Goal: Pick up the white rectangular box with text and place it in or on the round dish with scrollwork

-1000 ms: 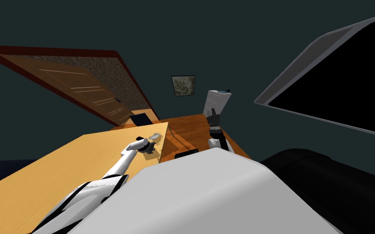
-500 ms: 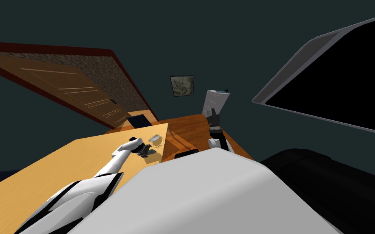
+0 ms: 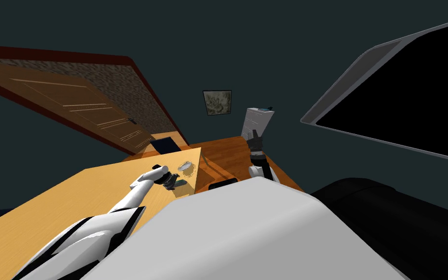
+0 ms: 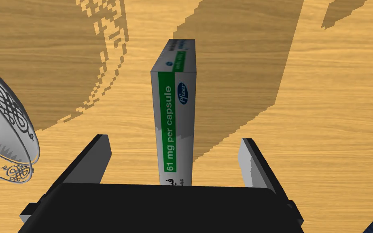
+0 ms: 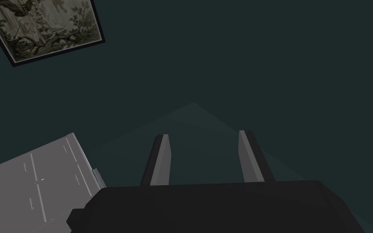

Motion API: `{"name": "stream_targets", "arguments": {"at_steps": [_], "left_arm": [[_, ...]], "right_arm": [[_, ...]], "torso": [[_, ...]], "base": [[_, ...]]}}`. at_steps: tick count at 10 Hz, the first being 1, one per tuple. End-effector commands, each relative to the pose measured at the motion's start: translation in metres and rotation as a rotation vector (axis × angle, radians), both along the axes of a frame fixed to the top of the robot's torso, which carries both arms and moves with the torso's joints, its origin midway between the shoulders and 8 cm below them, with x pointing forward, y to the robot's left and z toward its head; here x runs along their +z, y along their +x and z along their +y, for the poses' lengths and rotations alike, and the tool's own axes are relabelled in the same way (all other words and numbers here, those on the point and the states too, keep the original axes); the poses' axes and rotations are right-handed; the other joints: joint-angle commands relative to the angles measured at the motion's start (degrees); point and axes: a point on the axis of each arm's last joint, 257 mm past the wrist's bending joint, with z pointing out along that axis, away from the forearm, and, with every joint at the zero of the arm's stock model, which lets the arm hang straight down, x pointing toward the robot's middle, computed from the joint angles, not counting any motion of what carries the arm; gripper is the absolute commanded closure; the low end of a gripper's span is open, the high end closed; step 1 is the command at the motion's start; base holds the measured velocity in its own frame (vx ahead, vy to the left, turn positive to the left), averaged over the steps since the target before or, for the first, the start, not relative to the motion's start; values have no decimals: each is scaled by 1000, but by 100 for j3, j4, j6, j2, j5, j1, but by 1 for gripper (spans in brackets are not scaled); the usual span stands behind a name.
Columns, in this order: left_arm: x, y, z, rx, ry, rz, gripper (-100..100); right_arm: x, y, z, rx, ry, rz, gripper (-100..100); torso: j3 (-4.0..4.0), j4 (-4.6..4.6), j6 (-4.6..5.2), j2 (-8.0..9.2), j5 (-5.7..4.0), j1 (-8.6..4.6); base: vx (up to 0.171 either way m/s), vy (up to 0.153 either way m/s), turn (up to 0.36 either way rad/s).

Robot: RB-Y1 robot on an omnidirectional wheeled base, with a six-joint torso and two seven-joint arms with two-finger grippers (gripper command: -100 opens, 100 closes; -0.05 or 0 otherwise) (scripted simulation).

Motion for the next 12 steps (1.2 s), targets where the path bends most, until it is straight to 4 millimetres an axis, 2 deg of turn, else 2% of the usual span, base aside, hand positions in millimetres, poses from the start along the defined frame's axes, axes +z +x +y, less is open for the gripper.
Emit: {"name": "stream_targets", "arguments": {"at_steps": [1, 2, 3, 4, 8, 9, 10, 12], "left_arm": [[-10, -3, -4, 3, 1, -2, -100], [-15, -5, -6, 5, 1, -2, -100], [-11, -4, -6, 5, 0, 0, -100], [-12, -3, -6, 5, 1, -2, 100], [-12, -5, -6, 6, 0, 2, 100], [-12, -5, -6, 6, 0, 2, 0], [2, 1, 2, 0, 1, -2, 100], [2, 2, 4, 0, 2, -3, 100]], "right_arm": [[0, 0, 0, 0, 0, 0, 0], [0, 0, 0, 0, 0, 0, 0], [0, 0, 0, 0, 0, 0, 0], [0, 0, 0, 0, 0, 0, 0], [0, 0, 0, 0, 0, 0, 0], [0, 0, 0, 0, 0, 0, 0], [0, 0, 0, 0, 0, 0, 0], [0, 0, 0, 0, 0, 0, 0]], "torso": [[0, 0, 0, 0, 0, 0], [-1, 0, -1, -2, 1, 3], [-2, -1, -1, -3, 1, 4], [-1, 0, -1, -1, -1, -2], [-1, 2, 5, -4, 2, -2], [-1, 3, 5, -4, 1, -2], [0, 3, 5, -4, 1, -2], [5, 7, 4, 3, -6, -20]], "base": [[12, 36, -23], [14, 34, -11], [6, 15, -4], [0, 0, 0], [-1, 0, 3], [0, 0, 0], [-15, -40, 31], [-10, -34, 17]]}}
